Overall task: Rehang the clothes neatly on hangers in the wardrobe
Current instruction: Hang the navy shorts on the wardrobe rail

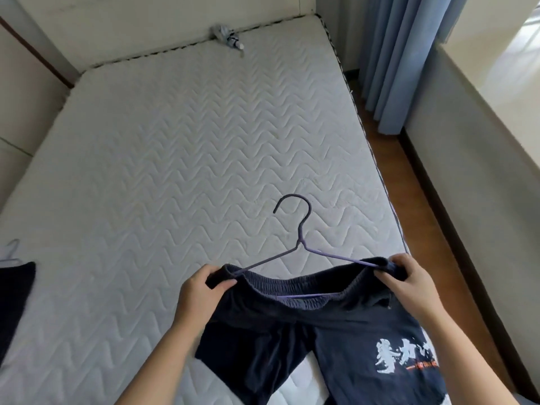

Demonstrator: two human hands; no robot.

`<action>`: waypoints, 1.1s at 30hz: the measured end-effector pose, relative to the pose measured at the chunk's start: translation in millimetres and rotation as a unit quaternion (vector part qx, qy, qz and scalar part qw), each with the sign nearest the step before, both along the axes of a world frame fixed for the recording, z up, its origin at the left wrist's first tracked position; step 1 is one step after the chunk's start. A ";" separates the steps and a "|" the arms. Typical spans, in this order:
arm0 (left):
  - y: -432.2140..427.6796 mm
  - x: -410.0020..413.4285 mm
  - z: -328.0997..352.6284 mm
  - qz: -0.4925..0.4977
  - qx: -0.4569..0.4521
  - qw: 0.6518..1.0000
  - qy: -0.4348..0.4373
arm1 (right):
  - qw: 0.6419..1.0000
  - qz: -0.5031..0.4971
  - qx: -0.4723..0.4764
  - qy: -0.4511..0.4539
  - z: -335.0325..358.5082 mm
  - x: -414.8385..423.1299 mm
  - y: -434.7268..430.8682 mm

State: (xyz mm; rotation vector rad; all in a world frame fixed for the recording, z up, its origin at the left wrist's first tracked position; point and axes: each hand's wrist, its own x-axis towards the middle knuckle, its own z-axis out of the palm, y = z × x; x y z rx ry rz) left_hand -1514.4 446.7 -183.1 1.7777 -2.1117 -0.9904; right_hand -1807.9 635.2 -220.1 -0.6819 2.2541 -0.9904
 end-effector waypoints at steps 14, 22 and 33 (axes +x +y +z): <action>141.5 177.0 9.3 0.186 0.036 0.979 -0.068 | 0.979 0.186 0.084 -0.025 -8.0 135.7 12.2; 242.5 311.5 4.7 0.332 0.023 0.941 -0.054 | 0.927 0.367 0.070 0.022 21.4 266.3 -15.1; 437.7 547.7 1.4 0.544 0.087 0.835 0.019 | 0.784 0.613 0.090 0.031 35.8 570.3 26.8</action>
